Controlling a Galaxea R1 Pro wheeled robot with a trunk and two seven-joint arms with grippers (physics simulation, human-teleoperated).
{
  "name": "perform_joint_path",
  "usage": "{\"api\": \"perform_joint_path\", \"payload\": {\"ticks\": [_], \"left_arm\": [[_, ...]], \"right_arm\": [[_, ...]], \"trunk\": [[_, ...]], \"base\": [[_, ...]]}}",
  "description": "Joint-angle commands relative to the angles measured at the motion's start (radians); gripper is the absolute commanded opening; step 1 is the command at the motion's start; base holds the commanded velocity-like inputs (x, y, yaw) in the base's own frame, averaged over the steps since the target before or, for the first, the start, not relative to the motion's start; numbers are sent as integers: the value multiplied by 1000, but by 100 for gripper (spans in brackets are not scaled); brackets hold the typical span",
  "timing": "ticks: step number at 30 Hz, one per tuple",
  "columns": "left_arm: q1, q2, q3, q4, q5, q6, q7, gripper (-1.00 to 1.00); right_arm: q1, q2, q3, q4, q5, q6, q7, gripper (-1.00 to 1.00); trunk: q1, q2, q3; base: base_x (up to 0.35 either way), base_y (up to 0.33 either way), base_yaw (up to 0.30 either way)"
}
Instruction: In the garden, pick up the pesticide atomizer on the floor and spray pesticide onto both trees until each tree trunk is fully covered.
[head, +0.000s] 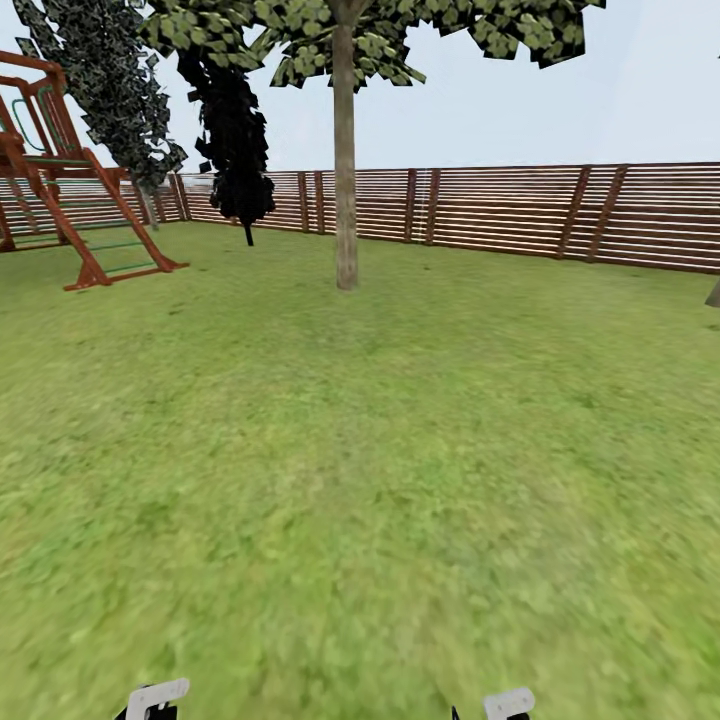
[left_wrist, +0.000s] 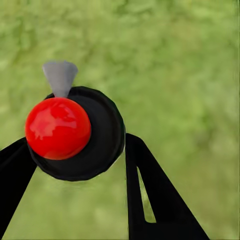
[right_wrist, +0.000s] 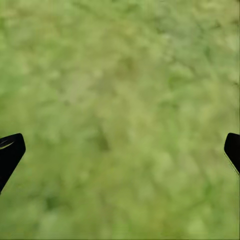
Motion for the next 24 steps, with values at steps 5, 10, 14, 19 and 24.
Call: {"api": "perform_joint_path", "payload": {"ticks": [5,10,14,19,24], "left_arm": [[-1,0,3,1,-11,-4,6,-100],[-1,-1,3,1,-11,-4,6,-100],[-1,0,3,1,-11,-4,6,-100],[-1,-1,3,1,-11,-4,6,-100],[-1,-1,3,1,-11,-3,6,-100]], "right_arm": [[-1,0,9,1,-8,-3,-4,100],[-1,0,9,1,-8,-3,-4,100],[-1,0,9,1,-8,-3,-4,100],[-1,0,9,1,-8,-2,-4,100],[-1,0,9,1,-8,-2,-4,100]], "trunk": [[0,0,-1],[0,0,-1],[0,0,-1],[0,0,-1],[0,0,-1]], "base": [[340,0,0],[339,0,0],[340,0,0],[340,0,0],[340,0,0]]}}
